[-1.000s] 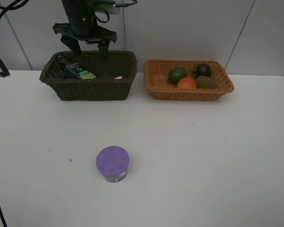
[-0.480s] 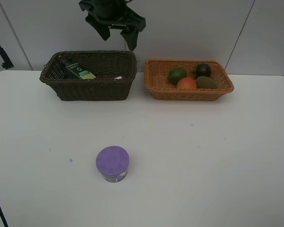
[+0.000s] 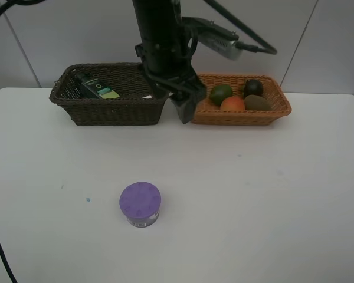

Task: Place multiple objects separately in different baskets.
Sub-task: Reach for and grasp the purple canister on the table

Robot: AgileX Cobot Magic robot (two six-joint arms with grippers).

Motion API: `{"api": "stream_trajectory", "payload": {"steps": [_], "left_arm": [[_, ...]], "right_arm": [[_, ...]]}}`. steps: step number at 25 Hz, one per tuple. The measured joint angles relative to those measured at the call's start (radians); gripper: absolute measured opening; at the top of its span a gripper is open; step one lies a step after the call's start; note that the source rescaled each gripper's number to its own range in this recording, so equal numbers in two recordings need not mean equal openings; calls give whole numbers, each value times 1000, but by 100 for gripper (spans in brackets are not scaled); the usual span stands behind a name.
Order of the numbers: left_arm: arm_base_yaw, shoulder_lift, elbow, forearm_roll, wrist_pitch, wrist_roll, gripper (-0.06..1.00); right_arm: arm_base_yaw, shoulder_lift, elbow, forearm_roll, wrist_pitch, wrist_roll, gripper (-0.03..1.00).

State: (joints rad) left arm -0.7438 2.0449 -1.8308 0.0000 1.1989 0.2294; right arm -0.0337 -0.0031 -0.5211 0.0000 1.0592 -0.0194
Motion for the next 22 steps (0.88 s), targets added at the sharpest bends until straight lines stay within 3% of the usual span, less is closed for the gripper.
{"api": "stream_trajectory", "payload": {"steps": [10, 15, 22], "left_arm": [[-13, -238, 484, -109, 2, 413, 100], [-13, -261, 628, -119, -21, 503, 100], [-13, -261, 672, -123, -164, 578, 100]], "right_arm": [[0, 0, 0, 0, 0, 0, 94], [0, 0, 0, 0, 0, 0, 94], [0, 0, 0, 0, 0, 0, 94]]}}
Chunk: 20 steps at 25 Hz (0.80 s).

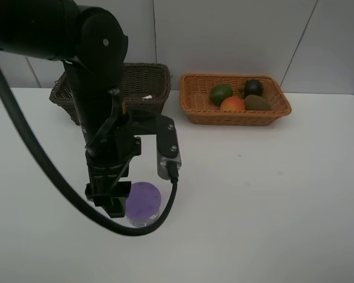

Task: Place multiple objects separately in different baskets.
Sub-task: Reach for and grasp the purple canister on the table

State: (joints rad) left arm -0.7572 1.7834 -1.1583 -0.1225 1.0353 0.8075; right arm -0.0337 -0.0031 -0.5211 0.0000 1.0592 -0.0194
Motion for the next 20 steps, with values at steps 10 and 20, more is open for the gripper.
{"api": "stream_trajectory", "payload": {"steps": [10, 20], "left_arm": [[-60, 0, 0, 13, -86, 126, 100], [-69, 62, 14, 45, -123, 127, 100]], "right_arm": [[0, 0, 0, 0, 0, 0, 94], [0, 0, 0, 0, 0, 0, 94]]}}
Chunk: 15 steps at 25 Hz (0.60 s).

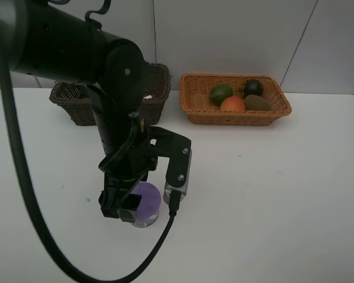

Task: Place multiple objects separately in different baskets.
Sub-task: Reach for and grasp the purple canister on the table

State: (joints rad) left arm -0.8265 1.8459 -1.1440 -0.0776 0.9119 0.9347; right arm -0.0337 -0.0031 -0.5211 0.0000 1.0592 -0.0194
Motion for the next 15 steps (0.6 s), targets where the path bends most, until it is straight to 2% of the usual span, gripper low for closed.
{"api": "stream_trajectory", "payload": {"steps": [6, 15], "left_arm": [[0, 38, 6, 4, -61, 1, 100], [0, 66, 6, 18, -84, 1, 100]], "right_arm": [[0, 0, 0, 0, 0, 0, 94], [0, 0, 0, 0, 0, 0, 94]]}}
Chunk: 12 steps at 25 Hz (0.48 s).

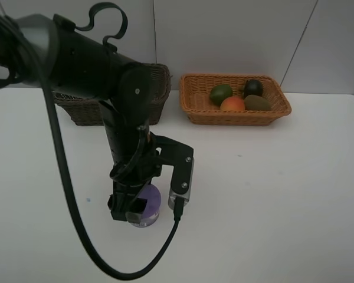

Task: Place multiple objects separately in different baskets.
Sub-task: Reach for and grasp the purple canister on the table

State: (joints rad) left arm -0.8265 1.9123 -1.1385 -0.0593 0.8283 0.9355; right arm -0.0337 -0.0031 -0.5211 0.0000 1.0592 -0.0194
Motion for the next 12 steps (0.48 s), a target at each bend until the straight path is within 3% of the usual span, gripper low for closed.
{"api": "stream_trajectory", "payload": {"steps": [12], "left_arm": [[0, 2, 0, 30, -8, -1, 100]], "right_arm": [[0, 0, 0, 0, 0, 0, 94]]}}
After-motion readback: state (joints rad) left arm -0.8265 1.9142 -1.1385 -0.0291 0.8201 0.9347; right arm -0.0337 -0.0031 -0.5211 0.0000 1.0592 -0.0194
